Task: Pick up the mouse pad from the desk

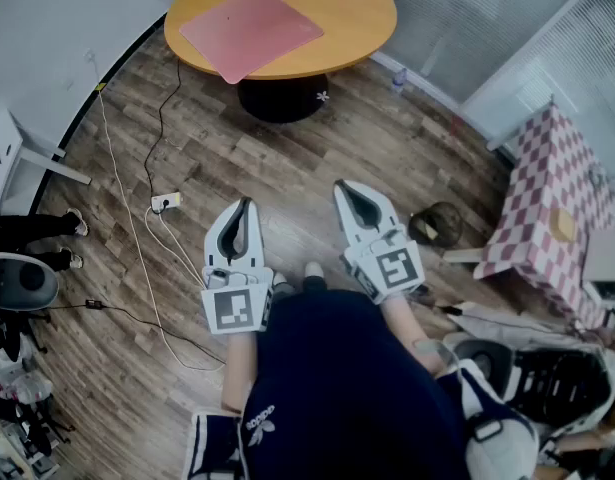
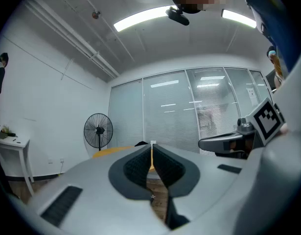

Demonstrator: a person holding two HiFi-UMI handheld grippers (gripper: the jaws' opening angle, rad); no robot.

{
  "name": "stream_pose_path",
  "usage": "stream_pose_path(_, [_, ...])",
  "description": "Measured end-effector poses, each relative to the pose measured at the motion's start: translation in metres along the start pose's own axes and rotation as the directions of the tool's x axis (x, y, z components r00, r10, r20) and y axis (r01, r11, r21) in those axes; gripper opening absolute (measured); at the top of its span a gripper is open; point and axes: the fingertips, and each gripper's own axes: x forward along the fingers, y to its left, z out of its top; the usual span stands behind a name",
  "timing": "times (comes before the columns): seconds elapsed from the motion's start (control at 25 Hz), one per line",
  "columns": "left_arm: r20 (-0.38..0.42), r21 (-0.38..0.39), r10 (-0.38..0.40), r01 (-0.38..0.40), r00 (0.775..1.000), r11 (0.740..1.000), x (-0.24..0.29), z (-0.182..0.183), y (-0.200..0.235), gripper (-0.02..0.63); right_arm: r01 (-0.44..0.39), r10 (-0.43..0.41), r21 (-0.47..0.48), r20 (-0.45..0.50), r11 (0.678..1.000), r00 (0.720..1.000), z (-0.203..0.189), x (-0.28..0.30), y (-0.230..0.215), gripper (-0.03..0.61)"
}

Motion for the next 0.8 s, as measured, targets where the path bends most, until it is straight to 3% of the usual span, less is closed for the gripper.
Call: stream_pose_path(0.8, [-0.019,-0.019,0.026,-0.026,0.999,0.999,0.003,-0.007,-0.011,0.013,-0.037,0.037,0.054,0.007,0.998,0.999,-0.003,-0.008,-0.009,0.003])
